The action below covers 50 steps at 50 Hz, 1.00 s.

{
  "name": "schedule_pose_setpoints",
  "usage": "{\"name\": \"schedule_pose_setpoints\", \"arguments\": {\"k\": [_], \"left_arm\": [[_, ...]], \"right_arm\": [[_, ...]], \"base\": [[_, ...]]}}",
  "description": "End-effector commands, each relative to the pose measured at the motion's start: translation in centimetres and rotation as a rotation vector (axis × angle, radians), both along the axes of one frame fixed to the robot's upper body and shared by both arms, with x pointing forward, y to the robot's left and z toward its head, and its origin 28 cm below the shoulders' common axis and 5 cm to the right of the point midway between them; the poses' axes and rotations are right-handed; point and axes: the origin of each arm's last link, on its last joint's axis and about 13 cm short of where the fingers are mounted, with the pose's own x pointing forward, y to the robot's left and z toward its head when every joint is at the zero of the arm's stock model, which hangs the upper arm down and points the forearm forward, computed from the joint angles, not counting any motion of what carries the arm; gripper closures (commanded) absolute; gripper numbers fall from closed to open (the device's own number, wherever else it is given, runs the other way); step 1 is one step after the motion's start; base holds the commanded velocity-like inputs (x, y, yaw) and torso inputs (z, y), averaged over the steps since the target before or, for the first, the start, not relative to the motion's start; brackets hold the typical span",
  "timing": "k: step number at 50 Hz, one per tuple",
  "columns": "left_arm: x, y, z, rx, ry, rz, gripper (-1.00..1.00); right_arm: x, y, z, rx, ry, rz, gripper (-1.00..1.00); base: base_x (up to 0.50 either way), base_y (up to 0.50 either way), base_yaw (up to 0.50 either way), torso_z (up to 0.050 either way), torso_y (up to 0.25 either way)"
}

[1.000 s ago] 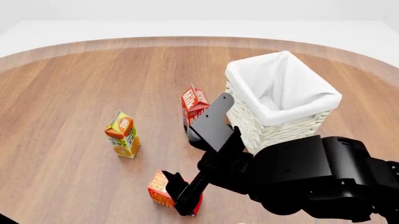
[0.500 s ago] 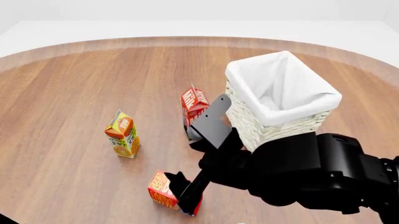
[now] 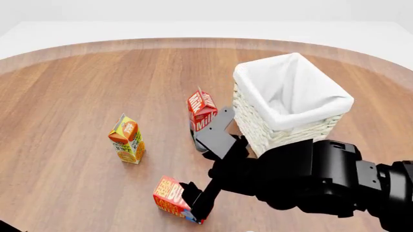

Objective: Pick up the cream cheese box and the butter, and put them in the basket.

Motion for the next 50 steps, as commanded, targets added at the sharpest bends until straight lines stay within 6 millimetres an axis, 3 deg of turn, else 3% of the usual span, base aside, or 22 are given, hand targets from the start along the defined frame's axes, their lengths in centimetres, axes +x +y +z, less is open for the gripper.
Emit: {"name": "schedule_pose_setpoints", "arguments": {"k": [1, 19, 21, 30, 50], "left_arm": [[0.0, 0.0, 0.1, 0.0, 0.0, 0.001, -1.0], [0.0, 0.3, -0.3, 0.0, 0.0, 0.0, -1.0], [-0.3, -0.5, 1.0, -0.001, -0.001, 0.001, -1.0], [0.1, 0.6, -0.5, -0.003, 0.0, 0.001, -1.0], [0.0, 0.3, -0.5, -0.002, -0.002, 0.002, -1.0]], "right_arm": [[0.3, 0.0, -0.9, -0.032, 0.006, 0.012, -1.0], [0.3, 0.3, -2.2, -0.043, 0.036, 0.017, -1.0], [0.3, 0.5, -2.3, -0.045, 0.039, 0.024, -1.0], [0.3, 1.0, -2.9, -0.057, 0.046, 0.034, -1.0], [0.7, 1.6, -4.2, -0.077, 0.068, 0.037, -1.0]], "base": [[0.0, 0.0, 0.0, 0.0, 0.0], [0.0, 0.0, 0.0, 0.0, 0.0], [0.0, 0.0, 0.0, 0.0, 0.0], [0.0, 0.0, 0.0, 0.0, 0.0], [0.0, 0.0, 0.0, 0.0, 0.0]]}}
